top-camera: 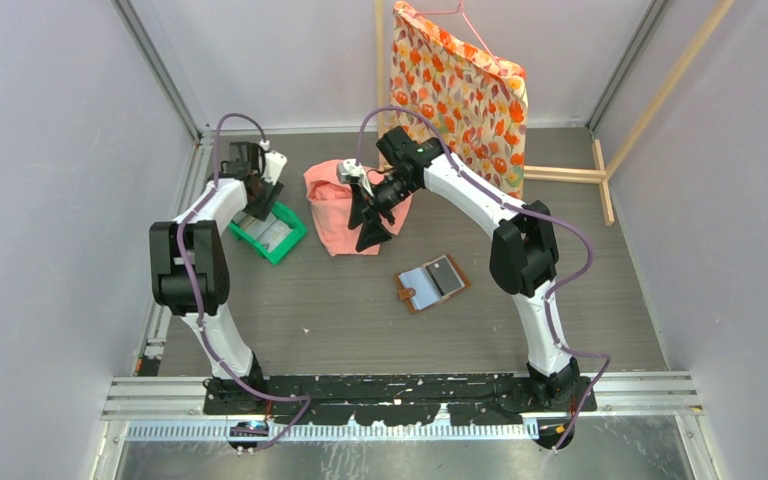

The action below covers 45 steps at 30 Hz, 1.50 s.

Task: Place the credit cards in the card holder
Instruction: Pick up the credit card from the storage box.

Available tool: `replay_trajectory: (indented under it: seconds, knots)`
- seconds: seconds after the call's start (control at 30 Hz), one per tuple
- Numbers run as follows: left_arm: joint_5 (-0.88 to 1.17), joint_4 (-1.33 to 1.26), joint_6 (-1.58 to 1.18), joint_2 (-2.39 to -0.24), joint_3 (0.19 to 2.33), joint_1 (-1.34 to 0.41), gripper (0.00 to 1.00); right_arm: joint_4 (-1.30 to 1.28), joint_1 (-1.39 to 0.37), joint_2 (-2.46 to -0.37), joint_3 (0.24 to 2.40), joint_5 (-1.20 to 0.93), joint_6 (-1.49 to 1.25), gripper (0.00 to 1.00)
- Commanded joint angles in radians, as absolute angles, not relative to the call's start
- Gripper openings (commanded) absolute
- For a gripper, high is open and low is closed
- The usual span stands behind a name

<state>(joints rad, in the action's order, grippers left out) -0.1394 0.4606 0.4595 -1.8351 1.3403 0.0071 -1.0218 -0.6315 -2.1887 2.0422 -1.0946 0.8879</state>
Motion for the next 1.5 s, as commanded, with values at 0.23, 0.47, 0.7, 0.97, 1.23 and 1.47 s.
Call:
replay_trajectory:
  seconds: [0.23, 0.47, 0.7, 0.97, 1.23, 1.47]
  knots:
    - [-0.048, 0.443, 0.498, -1.847, 1.308, 0.009, 0.58, -1.003, -0.628, -2.128, 2.028, -1.138, 0.879, 0.74]
    - [-0.074, 0.437, 0.494, -1.907, 1.308, 0.009, 0.6, -0.991, -0.628, -2.117, 2.009, -1.13, 0.872, 0.74]
    - [-0.112, 0.403, 0.496, -1.899, 1.287, 0.009, 0.6, -0.972, -0.628, -2.111, 1.993, -1.124, 0.841, 0.74]
    - [-0.219, 0.394, 0.497, -1.883, 1.295, -0.025, 0.35, -0.967, -0.628, -2.102, 1.976, -1.132, 0.827, 0.74]
    - [-0.211, 0.395, 0.497, -1.847, 1.29, -0.026, 0.2, -0.961, -0.627, -2.099, 1.966, -1.136, 0.82, 0.74]
    - [-0.187, 0.431, 0.49, -1.857, 1.312, -0.026, 0.22, -0.96, -0.628, -2.095, 1.957, -1.135, 0.819, 0.74]
